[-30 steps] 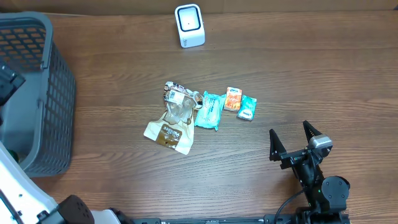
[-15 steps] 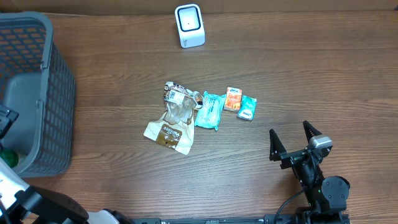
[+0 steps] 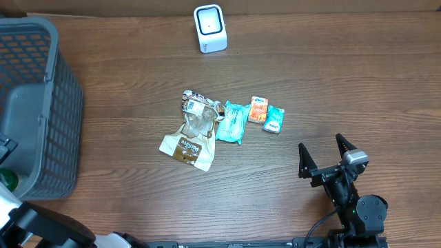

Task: Scan the item barcode
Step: 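Grasp the green-lidded jar in the basket with the left gripper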

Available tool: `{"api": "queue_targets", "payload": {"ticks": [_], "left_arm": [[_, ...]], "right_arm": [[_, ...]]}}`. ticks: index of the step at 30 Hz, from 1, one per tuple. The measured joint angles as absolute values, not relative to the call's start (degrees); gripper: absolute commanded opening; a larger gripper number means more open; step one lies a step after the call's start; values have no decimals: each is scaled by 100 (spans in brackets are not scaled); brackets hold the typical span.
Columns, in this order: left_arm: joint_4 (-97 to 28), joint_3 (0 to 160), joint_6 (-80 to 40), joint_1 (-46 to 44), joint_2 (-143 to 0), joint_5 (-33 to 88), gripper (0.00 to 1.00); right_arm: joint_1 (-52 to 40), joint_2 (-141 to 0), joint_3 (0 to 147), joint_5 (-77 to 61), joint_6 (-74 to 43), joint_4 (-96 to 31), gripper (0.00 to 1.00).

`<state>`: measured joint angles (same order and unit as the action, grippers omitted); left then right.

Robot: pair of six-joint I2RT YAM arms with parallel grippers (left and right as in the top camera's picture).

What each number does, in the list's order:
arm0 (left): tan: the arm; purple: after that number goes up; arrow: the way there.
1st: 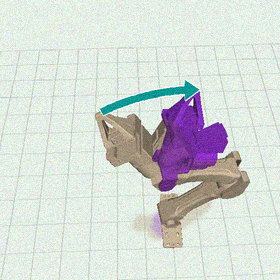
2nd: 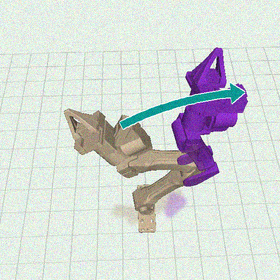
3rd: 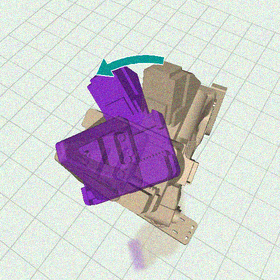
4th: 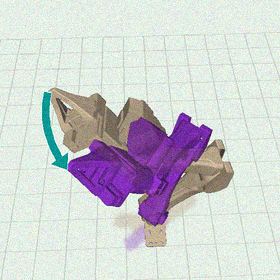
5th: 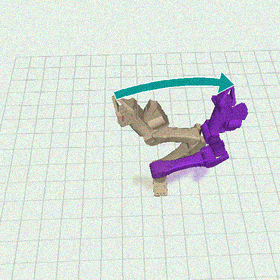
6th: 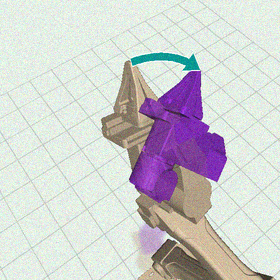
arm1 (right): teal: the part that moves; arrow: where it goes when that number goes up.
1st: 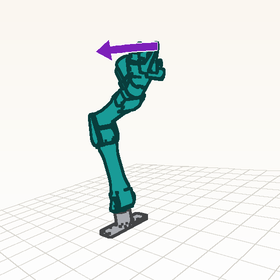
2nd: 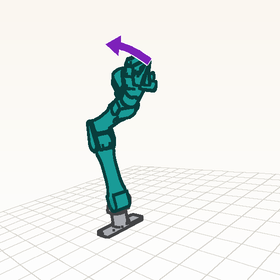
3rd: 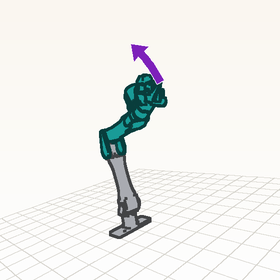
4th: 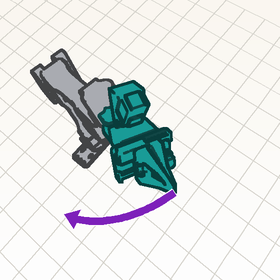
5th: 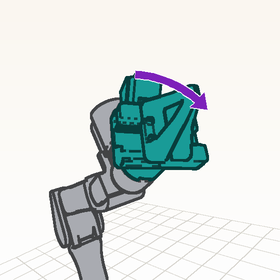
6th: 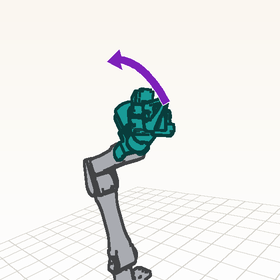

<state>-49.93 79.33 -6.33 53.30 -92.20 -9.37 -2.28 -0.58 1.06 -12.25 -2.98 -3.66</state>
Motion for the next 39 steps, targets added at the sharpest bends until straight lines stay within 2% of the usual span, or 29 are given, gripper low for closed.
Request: {"api": "queue_targets", "payload": {"ticks": [2, 6, 21, 25, 31, 39], "left_arm": [[-4958, 7931, -569, 5343, -9330, -996, 99], [-4965, 7913, -513, 5352, -9640, -1066, 91], [-5133, 7913, -580, 5371, -10162, -1367, 79], [-5194, 7961, -648, 5371, -10243, -1546, 69], [-5231, 7929, -742, 5374, -10447, -1350, 68], [-4877, 7874, -781, 5371, -10523, -156, 67]], "right_arm": [[-228, -58, 106, -1223, -301, -366, 100], [-228, -58, 106, -1225, -301, -368, 100], [-228, -58, 106, -1223, -303, -366, 100], [-228, -58, 106, -1223, -303, -366, 100], [-228, -58, 106, -1223, -301, -366, 100], [-228, -58, 106, -1223, -301, -368, 100]]}}
